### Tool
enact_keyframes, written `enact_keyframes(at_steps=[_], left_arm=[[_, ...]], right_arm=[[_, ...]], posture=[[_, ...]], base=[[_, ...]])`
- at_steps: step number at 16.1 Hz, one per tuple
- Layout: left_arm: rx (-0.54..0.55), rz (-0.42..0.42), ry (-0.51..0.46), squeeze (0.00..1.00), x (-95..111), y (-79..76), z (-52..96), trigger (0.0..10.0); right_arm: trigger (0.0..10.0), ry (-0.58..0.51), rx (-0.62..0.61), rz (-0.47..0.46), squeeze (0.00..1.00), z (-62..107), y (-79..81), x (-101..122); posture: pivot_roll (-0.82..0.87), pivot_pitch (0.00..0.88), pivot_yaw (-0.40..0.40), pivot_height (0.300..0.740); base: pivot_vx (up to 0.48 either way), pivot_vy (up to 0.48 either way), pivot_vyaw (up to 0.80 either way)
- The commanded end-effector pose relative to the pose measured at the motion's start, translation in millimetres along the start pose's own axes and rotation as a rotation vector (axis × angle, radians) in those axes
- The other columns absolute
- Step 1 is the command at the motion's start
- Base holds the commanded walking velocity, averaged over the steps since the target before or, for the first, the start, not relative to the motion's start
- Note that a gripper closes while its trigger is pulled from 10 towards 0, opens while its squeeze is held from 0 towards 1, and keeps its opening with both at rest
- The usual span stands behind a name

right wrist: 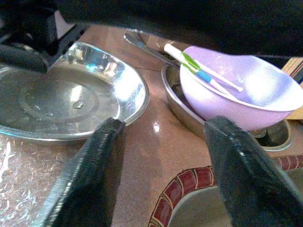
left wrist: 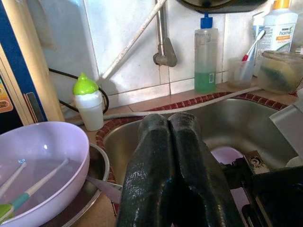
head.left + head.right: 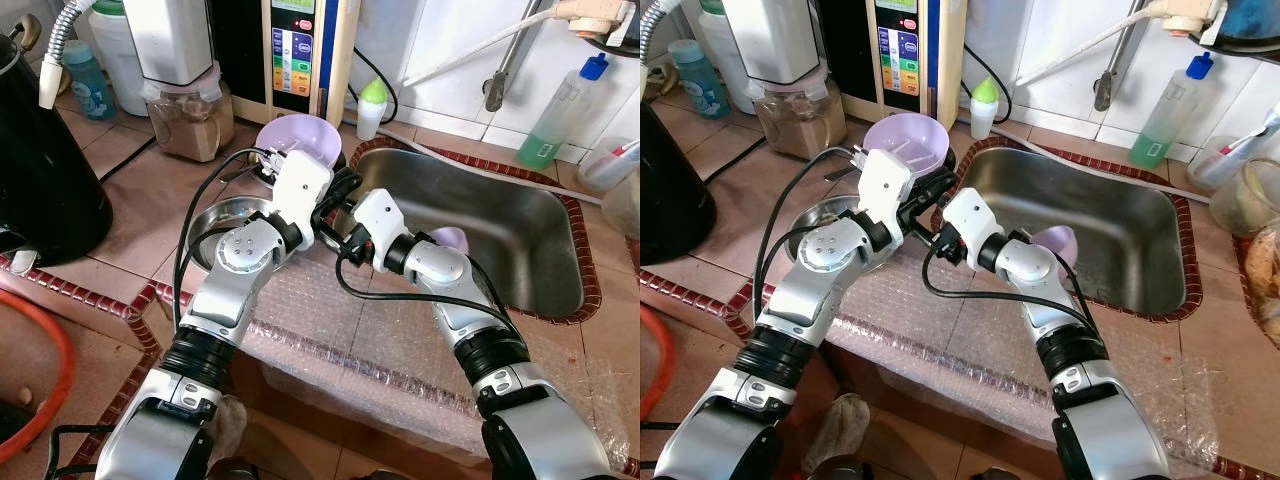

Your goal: Kitchen organization

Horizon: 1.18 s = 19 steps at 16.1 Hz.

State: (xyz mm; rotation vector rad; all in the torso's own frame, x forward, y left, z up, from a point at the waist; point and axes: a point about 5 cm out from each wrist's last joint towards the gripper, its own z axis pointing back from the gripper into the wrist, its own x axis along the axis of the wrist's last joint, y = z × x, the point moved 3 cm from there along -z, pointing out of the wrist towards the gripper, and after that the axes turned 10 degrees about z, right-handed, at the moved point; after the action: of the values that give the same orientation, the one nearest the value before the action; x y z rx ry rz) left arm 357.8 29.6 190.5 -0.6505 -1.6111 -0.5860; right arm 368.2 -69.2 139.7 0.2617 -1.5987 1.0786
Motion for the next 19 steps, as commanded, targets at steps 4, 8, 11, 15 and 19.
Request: enact_keyframes(at_steps=[4,8,11,15,19], left_arm=[[0.109,-0.056,-0.112,0.00,24,14.3,8.9,0.0],[0.390,-0.102,-0.214,0.00,43,54.4,39.7,10.0],[0.554,-0.106,-0.194,0.00,35,75.2,60.6,10.0],[0.782,-0.108,-0.145,1.00,22,104.5,103.8,10.0],[0.888,-0.052,-0.033,1.00,-2,115.5,126.5,10.0]], right_arm=[[0.0,0.010,-0.102,-0.030,0.00,3.2,-12.5,-3],[10.0,0.062,-0.213,-0.168,0.88,14.5,-11.5,-23],[10.0,0.071,-0.232,-0.209,1.00,18.3,-7.8,-28],[10.0,0.089,-0.243,-0.226,1.00,24.9,-3.5,-34],[10.0,0.089,-0.233,-0.229,1.00,24.5,-0.2,-34]], posture=[[0.07,0.013,-0.016,0.740],[0.08,0.020,-0.027,0.740],[0.08,0.024,-0.029,0.740],[0.09,0.028,-0.033,0.740],[0.09,0.028,-0.034,0.740]], base=[[0.000,0.000,0.00],[0.000,0.000,0.00],[0.000,0.000,0.00],[0.000,0.000,0.00],[0.000,0.000,0.00]])
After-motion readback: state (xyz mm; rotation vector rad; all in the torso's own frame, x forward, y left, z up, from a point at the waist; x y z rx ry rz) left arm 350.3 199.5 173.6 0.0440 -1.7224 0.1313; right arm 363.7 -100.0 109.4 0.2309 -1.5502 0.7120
